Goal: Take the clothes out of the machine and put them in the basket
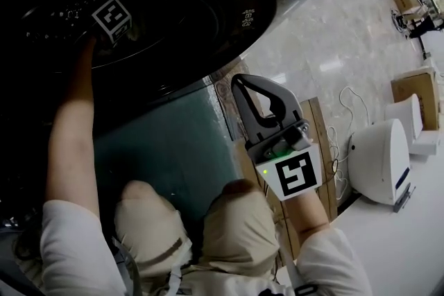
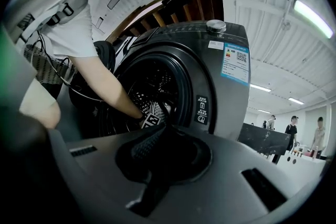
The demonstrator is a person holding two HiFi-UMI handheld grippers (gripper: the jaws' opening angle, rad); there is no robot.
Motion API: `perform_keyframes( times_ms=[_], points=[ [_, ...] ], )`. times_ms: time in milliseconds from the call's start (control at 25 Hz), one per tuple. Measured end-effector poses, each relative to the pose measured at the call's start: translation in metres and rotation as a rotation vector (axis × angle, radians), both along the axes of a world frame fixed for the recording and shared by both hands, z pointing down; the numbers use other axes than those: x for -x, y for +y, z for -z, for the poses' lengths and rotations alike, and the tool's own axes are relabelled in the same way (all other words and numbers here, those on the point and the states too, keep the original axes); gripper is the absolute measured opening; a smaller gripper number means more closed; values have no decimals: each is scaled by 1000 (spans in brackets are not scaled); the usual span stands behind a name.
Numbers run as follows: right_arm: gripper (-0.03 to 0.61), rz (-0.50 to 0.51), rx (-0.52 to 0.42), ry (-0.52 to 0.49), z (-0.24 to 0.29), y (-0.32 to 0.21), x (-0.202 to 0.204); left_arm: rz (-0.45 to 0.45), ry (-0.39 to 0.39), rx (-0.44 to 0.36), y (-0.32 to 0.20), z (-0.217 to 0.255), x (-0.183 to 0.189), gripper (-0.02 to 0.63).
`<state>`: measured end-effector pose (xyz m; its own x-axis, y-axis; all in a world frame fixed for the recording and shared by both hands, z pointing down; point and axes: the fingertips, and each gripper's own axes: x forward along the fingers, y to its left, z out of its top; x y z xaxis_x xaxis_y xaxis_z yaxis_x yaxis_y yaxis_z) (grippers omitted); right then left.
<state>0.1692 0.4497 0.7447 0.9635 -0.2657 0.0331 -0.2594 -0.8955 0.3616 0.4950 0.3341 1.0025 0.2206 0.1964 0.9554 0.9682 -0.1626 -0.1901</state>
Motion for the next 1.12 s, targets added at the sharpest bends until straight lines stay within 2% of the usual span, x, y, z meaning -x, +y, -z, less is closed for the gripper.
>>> perform_keyframes(
  times_ms=[160,280,520,680,760,840,920,1040,1120],
  points=[
    [14,-6,-15,10,3,0,2,-22,13,-22,-1,3,1,451],
    [14,-4,-22,13,2,-3,3,4,30,-27,-3,1,3,355],
    [14,5,-30,24,5,-7,3,6,56,-27,-7,9,7,285],
    [14,0,-59,50,11,-6,1,40,113,73,-1,38,-6,259],
    [14,7,-75,57,12,-8,-2,81,122,138,5,52,-1,259],
    [14,20,-93,59,11,-12,-5,119,118,169,7,59,12,258],
    [14,34,-103,62,11,-17,-8,115,130,213,13,68,22,256],
    [14,54,-112,67,11,-22,-13,96,190,333,27,94,26,256],
    [14,64,-128,69,10,-24,-18,97,207,370,29,109,33,256]
  ],
)
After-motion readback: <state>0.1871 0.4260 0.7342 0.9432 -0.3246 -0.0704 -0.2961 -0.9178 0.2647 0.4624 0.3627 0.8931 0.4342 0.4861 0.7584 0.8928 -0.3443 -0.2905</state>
